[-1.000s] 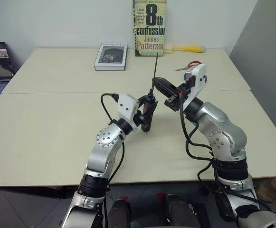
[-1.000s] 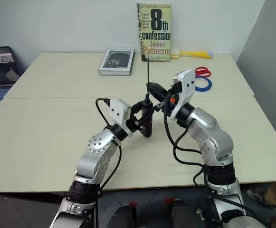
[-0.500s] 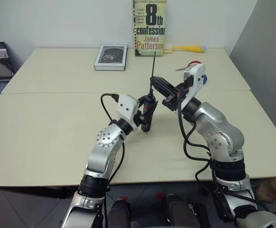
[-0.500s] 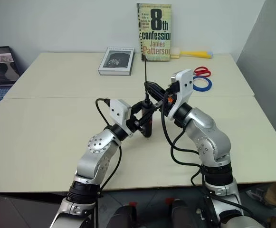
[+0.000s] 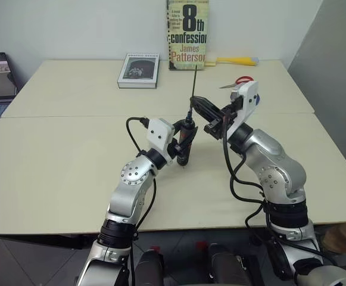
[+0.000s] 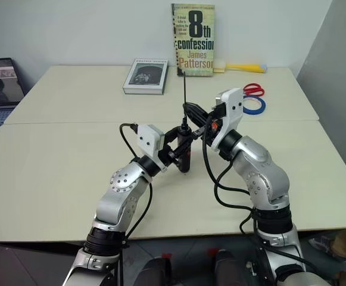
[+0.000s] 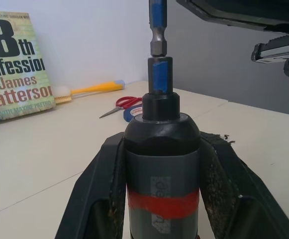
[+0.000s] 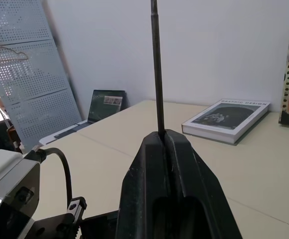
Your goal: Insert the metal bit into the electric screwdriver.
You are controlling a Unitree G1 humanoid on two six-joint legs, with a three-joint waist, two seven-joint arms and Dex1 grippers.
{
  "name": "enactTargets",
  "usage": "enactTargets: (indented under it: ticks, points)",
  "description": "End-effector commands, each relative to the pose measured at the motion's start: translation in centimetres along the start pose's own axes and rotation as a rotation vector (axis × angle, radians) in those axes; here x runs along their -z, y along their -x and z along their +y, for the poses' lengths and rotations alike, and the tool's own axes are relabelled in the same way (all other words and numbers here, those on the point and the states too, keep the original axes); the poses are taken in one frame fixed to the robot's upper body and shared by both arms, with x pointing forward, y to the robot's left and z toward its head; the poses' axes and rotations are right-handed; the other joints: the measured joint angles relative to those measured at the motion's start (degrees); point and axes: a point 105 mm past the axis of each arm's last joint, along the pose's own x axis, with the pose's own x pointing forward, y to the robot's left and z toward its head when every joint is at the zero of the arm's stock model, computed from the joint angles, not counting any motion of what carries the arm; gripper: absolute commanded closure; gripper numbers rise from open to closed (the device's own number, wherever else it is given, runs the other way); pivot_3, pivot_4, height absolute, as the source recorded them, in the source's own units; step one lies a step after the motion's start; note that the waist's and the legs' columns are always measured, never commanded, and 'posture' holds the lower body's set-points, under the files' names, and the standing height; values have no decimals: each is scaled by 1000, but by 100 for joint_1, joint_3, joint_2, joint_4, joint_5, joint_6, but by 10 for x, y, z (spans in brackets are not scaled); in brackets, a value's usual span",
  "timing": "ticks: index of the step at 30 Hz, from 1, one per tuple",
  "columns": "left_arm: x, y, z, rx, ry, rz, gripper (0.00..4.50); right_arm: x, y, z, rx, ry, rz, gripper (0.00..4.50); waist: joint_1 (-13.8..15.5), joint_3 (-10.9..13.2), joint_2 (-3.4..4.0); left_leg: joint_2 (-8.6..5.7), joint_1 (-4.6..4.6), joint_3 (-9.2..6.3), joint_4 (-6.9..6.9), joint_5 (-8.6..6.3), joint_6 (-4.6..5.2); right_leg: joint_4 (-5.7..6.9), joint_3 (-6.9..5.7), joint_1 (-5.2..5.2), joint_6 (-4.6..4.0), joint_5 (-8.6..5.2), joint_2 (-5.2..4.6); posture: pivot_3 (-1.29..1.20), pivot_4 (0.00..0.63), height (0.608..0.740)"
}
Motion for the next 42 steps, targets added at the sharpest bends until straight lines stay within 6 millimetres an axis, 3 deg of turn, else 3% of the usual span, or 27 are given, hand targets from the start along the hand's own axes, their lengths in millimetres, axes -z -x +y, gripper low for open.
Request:
enactTargets:
  ticks: [1, 13, 34, 42]
  points:
    - [0, 4, 4, -21, -30, 10, 2847, -10, 1, 9, -21, 25, -47, 4500, 0, 0, 0, 0, 0, 0, 0, 0, 0, 0, 0, 0, 0, 0, 0, 0, 150, 740]
    - [0, 4, 4, -19, -27, 11, 2847, -15, -1, 17, -41, 14, -65, 4500, 0, 0, 0, 0, 2, 0, -2, 0, 0, 1, 0, 0, -1, 0, 0, 0, 150, 740]
    - [0, 4, 3, -15, -30, 8, 2847, 0, 0, 19, -23, 12, 30, 4500, 0, 0, 0, 0, 5, 0, -3, 1, 1, 1, 0, 1, -2, -1, 0, 0, 150, 740]
    - [1, 4, 1, -5, -34, 9, 2847, -9, -3, 18, -63, 17, 58, 4500, 0, 0, 0, 0, 7, 0, -3, 1, 1, 2, 0, 2, -2, -1, 0, 0, 150, 740]
